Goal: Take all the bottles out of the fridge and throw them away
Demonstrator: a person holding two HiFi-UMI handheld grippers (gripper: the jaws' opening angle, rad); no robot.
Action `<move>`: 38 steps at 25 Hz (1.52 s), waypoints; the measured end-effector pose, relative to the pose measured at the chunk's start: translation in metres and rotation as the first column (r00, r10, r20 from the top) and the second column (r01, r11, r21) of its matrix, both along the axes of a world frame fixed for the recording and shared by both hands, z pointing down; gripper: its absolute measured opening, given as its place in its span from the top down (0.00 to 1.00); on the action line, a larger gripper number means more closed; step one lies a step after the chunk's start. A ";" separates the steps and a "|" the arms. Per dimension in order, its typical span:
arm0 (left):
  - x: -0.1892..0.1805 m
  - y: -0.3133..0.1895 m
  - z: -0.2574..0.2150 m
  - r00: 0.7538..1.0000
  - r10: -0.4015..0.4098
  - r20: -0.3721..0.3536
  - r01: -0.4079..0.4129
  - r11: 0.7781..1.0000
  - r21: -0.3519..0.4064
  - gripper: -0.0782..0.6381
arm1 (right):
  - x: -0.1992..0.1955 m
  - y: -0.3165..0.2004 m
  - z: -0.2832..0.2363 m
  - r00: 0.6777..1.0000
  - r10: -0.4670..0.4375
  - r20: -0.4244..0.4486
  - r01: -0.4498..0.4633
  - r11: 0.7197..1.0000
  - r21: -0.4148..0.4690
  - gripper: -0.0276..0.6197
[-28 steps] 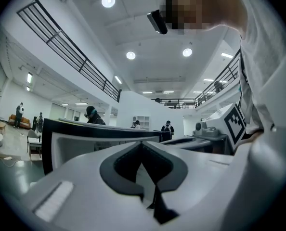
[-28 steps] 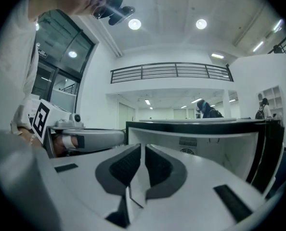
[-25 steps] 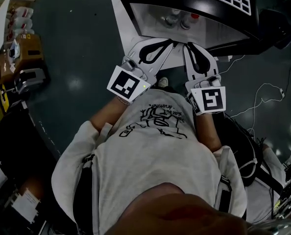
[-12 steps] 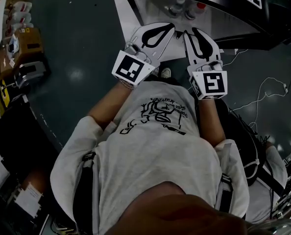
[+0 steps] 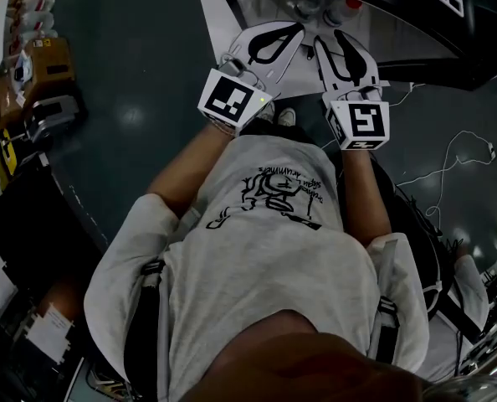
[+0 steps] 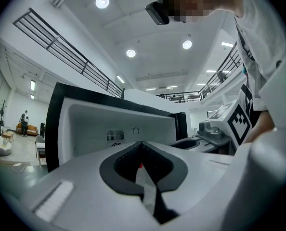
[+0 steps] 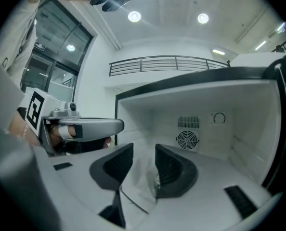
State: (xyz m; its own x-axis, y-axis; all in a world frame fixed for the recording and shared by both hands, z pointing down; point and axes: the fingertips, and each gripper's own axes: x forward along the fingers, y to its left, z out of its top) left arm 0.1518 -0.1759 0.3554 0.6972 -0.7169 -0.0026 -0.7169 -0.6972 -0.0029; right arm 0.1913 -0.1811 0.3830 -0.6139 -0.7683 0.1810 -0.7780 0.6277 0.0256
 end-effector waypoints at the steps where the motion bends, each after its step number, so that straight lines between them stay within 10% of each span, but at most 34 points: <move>1: -0.001 -0.002 0.002 1.000 -0.004 0.000 0.004 1.000 0.006 0.88 | 0.000 -0.003 0.003 1.000 0.003 -0.001 -0.003 1.000 0.000 0.78; 38: -0.001 -0.090 0.089 0.995 -0.088 0.053 0.089 0.996 -0.026 0.88 | -0.009 -0.115 0.091 0.995 0.088 -0.036 -0.089 0.995 -0.050 0.66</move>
State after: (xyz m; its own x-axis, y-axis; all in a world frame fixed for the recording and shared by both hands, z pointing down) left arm 0.1504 -0.2664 0.4444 0.6297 -0.7750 0.0532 -0.7751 -0.6314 -0.0228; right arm 0.1827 -0.2957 0.4741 -0.5368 -0.8085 0.2411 -0.8298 0.5576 0.0226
